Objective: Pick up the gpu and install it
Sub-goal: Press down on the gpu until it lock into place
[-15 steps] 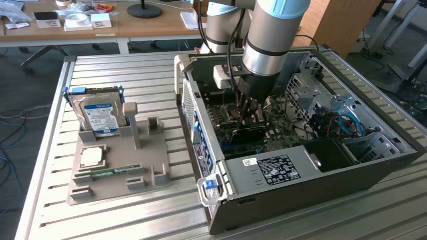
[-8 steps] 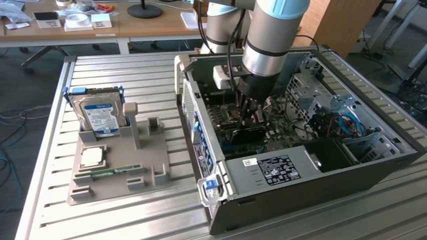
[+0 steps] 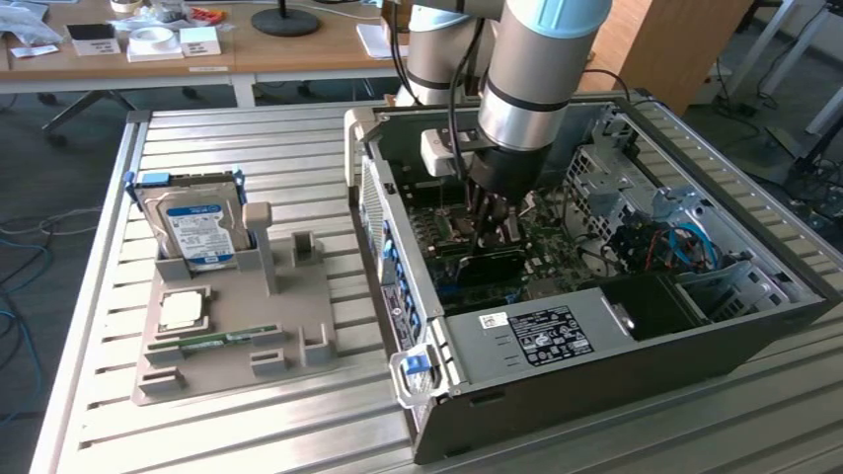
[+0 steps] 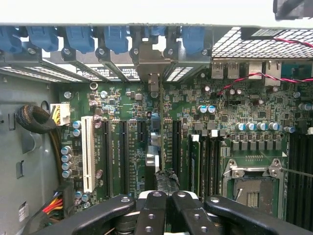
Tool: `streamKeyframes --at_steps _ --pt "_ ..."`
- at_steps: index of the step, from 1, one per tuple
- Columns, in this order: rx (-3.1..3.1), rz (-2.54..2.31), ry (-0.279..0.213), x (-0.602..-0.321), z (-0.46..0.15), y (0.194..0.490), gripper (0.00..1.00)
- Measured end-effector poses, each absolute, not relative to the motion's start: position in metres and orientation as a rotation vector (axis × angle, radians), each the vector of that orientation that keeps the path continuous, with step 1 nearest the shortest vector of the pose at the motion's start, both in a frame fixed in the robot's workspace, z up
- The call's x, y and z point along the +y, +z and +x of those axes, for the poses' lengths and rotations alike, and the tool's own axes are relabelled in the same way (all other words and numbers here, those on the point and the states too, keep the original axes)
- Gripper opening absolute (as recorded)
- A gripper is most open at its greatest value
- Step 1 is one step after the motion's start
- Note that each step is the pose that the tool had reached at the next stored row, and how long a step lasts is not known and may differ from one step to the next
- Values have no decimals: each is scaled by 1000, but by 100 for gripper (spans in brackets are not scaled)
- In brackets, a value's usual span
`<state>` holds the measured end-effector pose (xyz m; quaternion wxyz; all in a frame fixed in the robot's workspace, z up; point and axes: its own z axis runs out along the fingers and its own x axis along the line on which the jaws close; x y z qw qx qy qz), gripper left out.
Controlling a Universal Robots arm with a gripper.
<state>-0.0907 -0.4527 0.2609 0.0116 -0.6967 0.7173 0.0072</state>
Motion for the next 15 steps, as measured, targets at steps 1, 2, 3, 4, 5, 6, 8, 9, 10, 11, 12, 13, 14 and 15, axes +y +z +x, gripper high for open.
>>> streamKeyframes --at_steps 1,2,3,4,5,6,8,9,10,11,12,13,14,15 --pt "2237 -2173 23 -453 -91 261 11" --pt "2237 -2172 23 -453 -91 261 11" --pt "2237 -2172 23 -453 -91 261 11" --pt "2237 -2173 23 -453 -91 261 11" --pt "2237 -2172 23 -453 -91 261 11" --pt "2237 -2172 22 -453 -91 261 11" --pt "2237 -2173 22 -453 -91 261 11" --pt "2237 -2173 23 -453 -91 261 11" --pt "2237 -2173 23 -453 -91 260 11" --pt "2237 -2173 23 -453 -91 260 11" --pt "2237 -2173 23 -453 -91 260 11" --pt "2237 -2173 23 -453 -91 260 11" --pt "2237 -2172 23 -453 -91 260 11" --pt "2237 -2172 23 -453 -91 260 11"
